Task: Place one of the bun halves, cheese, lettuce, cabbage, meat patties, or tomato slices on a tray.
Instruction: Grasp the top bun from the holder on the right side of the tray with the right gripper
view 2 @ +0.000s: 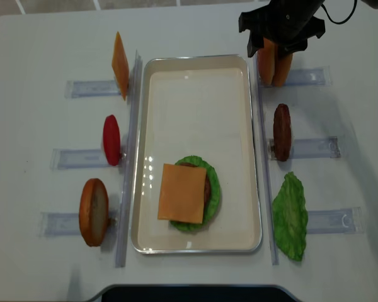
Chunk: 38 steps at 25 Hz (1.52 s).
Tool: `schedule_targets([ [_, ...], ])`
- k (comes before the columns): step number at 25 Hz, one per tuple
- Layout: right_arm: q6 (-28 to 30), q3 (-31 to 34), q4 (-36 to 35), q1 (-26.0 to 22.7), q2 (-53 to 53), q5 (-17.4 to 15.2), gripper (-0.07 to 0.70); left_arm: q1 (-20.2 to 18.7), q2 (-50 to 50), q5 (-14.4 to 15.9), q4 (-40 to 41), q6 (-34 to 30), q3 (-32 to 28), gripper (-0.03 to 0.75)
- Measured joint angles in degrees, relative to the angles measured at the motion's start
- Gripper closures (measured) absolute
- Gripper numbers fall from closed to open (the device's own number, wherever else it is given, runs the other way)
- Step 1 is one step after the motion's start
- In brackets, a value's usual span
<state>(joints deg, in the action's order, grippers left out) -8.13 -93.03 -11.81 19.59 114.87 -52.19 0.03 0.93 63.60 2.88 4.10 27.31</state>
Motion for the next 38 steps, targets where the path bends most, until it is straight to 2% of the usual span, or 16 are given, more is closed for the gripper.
schedule_targets([
  [5, 0.00, -0.05, -0.18, 0.00, 0.53, 0.66, 0.131, 0.00, 0.00, 0.00, 0.00, 0.00, 0.00, 0.715],
  [11, 0.00, -0.05, 1.37, 0.00, 0.90, 1.42, 0.213, 0.00, 0.00, 0.00, 0.00, 0.00, 0.00, 0.715],
  [18, 0.00, -0.05, 1.81, 0.00, 1.91, 1.42, 0.249, 0.00, 0.00, 0.00, 0.00, 0.00, 0.00, 0.715],
  [24, 0.00, -0.05, 2.93, 0.00, 1.91, 1.24, 0.400, 0.00, 0.00, 0.00, 0.00, 0.00, 0.00, 0.715],
  [38, 0.00, -0.05, 2.79, 0.00, 1.86, 0.38, 0.402, 0.00, 0.00, 0.00, 0.00, 0.00, 0.00, 0.715],
])
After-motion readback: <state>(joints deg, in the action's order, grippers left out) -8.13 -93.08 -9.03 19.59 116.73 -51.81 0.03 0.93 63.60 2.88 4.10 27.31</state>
